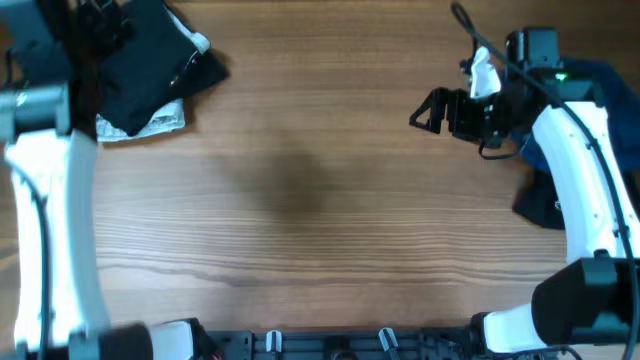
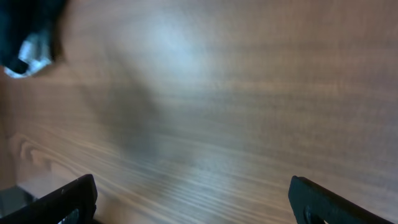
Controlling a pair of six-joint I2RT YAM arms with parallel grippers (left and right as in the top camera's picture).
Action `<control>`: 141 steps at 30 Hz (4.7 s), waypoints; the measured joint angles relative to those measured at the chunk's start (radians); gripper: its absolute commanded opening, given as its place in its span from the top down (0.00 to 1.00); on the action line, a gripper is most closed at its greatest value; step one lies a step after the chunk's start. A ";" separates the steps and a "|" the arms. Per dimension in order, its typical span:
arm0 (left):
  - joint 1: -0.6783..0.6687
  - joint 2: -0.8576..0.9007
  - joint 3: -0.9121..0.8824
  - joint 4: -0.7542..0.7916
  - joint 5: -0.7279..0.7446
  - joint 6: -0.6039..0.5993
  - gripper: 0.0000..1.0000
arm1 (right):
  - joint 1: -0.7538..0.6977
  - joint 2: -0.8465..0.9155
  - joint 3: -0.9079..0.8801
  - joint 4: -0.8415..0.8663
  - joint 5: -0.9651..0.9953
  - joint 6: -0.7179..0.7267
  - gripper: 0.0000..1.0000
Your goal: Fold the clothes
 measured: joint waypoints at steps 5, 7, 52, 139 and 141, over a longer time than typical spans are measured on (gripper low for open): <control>0.001 -0.164 0.000 -0.235 0.151 0.021 0.00 | 0.000 -0.133 0.043 -0.052 0.003 0.001 0.00; 0.001 -0.223 -0.002 -0.312 0.213 0.043 0.00 | 0.000 -0.267 0.046 -0.098 0.014 0.001 0.01; 0.001 -0.900 -0.714 -0.040 0.438 0.050 0.00 | 0.000 -0.632 -0.173 0.083 0.201 0.069 0.00; -0.151 -1.495 -1.658 0.643 0.346 0.056 0.00 | -0.001 -1.633 -1.497 1.147 0.323 0.010 0.00; -0.151 -1.495 -1.659 0.632 0.338 0.101 0.00 | -0.001 -1.633 -1.497 1.146 0.323 0.010 0.00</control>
